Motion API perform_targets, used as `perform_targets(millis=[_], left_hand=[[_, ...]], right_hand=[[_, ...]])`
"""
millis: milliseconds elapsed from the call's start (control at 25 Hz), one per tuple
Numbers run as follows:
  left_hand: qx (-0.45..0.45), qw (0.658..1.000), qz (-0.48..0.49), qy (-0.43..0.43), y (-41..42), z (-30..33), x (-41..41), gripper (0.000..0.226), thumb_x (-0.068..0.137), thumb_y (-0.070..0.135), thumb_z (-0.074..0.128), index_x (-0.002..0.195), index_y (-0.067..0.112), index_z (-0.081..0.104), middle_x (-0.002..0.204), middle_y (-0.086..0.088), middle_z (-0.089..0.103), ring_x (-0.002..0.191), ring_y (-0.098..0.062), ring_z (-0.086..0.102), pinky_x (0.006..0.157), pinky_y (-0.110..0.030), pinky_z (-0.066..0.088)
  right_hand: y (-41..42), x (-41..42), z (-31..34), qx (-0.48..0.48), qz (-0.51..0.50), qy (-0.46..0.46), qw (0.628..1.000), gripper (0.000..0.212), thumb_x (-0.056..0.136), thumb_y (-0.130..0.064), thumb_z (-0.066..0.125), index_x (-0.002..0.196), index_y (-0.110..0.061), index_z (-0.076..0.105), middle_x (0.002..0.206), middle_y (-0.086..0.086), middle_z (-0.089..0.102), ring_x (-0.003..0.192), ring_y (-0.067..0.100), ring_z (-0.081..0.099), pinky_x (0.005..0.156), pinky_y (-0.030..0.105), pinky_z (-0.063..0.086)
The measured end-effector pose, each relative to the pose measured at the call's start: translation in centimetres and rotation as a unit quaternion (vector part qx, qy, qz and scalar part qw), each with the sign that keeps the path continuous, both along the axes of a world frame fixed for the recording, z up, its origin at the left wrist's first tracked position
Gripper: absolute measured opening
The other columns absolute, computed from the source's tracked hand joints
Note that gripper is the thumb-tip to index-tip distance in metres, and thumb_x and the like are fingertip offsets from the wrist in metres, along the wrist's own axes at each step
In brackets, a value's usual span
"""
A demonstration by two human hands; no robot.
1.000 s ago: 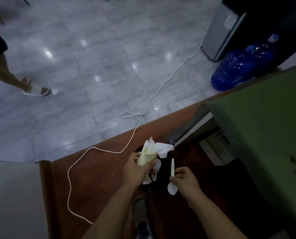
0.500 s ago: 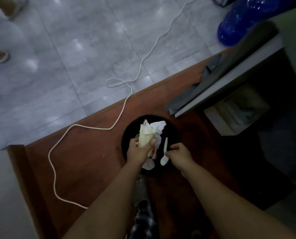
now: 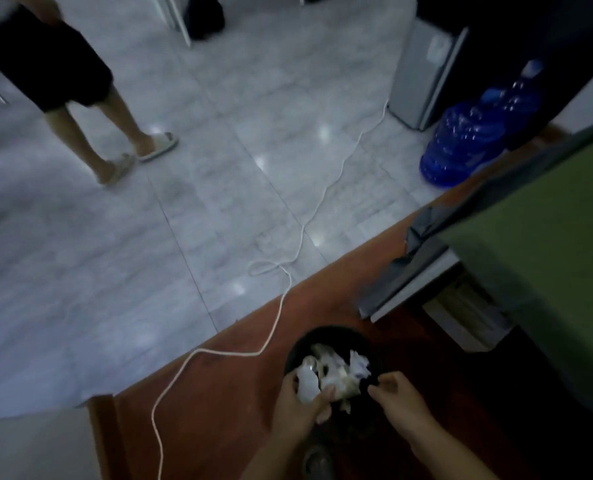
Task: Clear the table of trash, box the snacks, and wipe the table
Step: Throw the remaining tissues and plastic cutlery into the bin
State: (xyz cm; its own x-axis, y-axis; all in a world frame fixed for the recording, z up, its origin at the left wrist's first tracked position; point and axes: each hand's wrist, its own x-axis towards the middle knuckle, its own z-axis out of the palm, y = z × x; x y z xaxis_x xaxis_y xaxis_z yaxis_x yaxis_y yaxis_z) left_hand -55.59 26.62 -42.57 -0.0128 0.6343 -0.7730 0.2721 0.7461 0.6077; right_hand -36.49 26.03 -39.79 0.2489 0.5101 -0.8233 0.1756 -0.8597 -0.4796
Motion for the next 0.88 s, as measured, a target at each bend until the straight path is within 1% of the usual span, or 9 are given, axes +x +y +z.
perform_targets(millis=[80, 160, 360, 440, 520, 600, 680, 720, 880], left_hand=[[0.022, 0.999, -0.031, 0.009, 0.8, 2.9, 0.0, 0.093, 0.056, 0.057, 0.085, 0.132, 0.022, 0.045, 0.13, 0.003, 0.056, 0.116, -0.011, 0.056, 0.09, -0.024, 0.051], [0.064, 0.997, -0.045, 0.005, 1.9, 5.5, 0.4, 0.087, 0.049, 0.06, 0.087, 0.124, 0.038, 0.049, 0.131, 0.005, 0.059, 0.121, -0.01, 0.056, 0.103, -0.035, 0.046], [0.171, 0.981, -0.091, -0.007, 4.2, 19.9, 3.5, 0.073, 0.054, 0.058, 0.084, 0.117, 0.038, 0.052, 0.117, 0.013, 0.066, 0.109, 0.001, 0.061, 0.099, -0.029, 0.049], [0.196, 0.975, -0.104, -0.004, 4.5, 24.6, 5.5, 0.07, 0.053, 0.065, 0.079, 0.111, 0.041, 0.047, 0.114, 0.015, 0.062, 0.108, -0.005, 0.062, 0.096, -0.029, 0.05], [0.216, 0.967, -0.138, 0.003, 4.5, 27.9, 8.1, 0.077, 0.059, 0.066, 0.076, 0.122, 0.039, 0.042, 0.119, 0.01, 0.055, 0.107, -0.01, 0.057, 0.094, -0.029, 0.049], [0.234, 0.958, -0.164, -0.017, 3.5, 30.5, 12.1, 0.075, 0.075, 0.042, 0.076, 0.136, 0.021, 0.037, 0.121, 0.005, 0.047, 0.103, -0.009, 0.05, 0.081, -0.015, 0.044], [0.257, 0.948, -0.186, -0.031, 2.5, 32.1, 16.1, 0.062, 0.08, 0.026, 0.074, 0.13, 0.015, 0.041, 0.116, 0.005, 0.048, 0.096, -0.005, 0.05, 0.067, -0.004, 0.04], [0.265, 0.943, -0.2, -0.038, 1.8, 32.8, 17.9, 0.061, 0.079, 0.026, 0.075, 0.129, 0.015, 0.043, 0.118, 0.005, 0.051, 0.097, -0.005, 0.051, 0.07, -0.004, 0.04], [0.262, 0.925, -0.27, -0.048, -2.3, 33.2, 26.8, 0.08, 0.072, 0.04, 0.079, 0.137, 0.015, 0.04, 0.133, -0.004, 0.049, 0.11, -0.013, 0.048, 0.097, -0.03, 0.044]], right_hand=[[0.9, 0.4, 4.0, 0.018, -0.007, 0.013, 1.0, 0.02, 0.087, -0.018, 0.066, 0.1, -0.009, 0.055, 0.104, 0.011, 0.06, 0.092, 0.021, 0.055, 0.082, 0.034, 0.042], [2.2, 1.0, 8.8, 0.04, -0.028, 0.035, 0.998, 0.024, 0.087, -0.017, 0.067, 0.106, -0.009, 0.054, 0.112, 0.012, 0.057, 0.1, 0.022, 0.052, 0.083, 0.033, 0.038], [2.2, 3.9, 19.0, 0.161, -0.096, 0.039, 0.982, 0.02, 0.088, -0.009, 0.065, 0.105, -0.008, 0.056, 0.107, 0.011, 0.059, 0.099, 0.024, 0.053, 0.091, 0.039, 0.042], [0.9, 5.4, 22.4, 0.223, -0.114, 0.017, 0.968, 0.015, 0.087, -0.009, 0.065, 0.1, -0.014, 0.058, 0.106, 0.009, 0.063, 0.097, 0.021, 0.057, 0.091, 0.041, 0.045], [-0.5, 7.4, 24.8, 0.27, -0.136, 0.007, 0.953, 0.015, 0.087, -0.007, 0.065, 0.095, -0.017, 0.058, 0.1, 0.006, 0.064, 0.094, 0.02, 0.06, 0.091, 0.042, 0.048], [-2.7, 10.8, 27.2, 0.318, -0.171, -0.002, 0.933, 0.017, 0.087, -0.001, 0.063, 0.089, -0.016, 0.055, 0.089, 0.003, 0.06, 0.083, 0.015, 0.058, 0.083, 0.027, 0.052], [-5.1, 14.2, 29.1, 0.346, -0.185, -0.043, 0.919, 0.016, 0.086, 0.002, 0.063, 0.091, -0.011, 0.054, 0.081, 0.0, 0.058, 0.073, 0.007, 0.054, 0.062, 0.004, 0.045], [-6.4, 16.0, 29.6, 0.354, -0.199, -0.056, 0.912, 0.017, 0.086, 0.003, 0.063, 0.094, -0.009, 0.054, 0.08, -0.003, 0.058, 0.073, 0.006, 0.053, 0.058, 0.001, 0.043], [-13.2, 23.7, 30.3, 0.362, -0.261, -0.089, 0.891, 0.019, 0.085, -0.001, 0.066, 0.098, -0.008, 0.054, 0.085, -0.002, 0.059, 0.08, 0.01, 0.055, 0.062, 0.003, 0.044]])
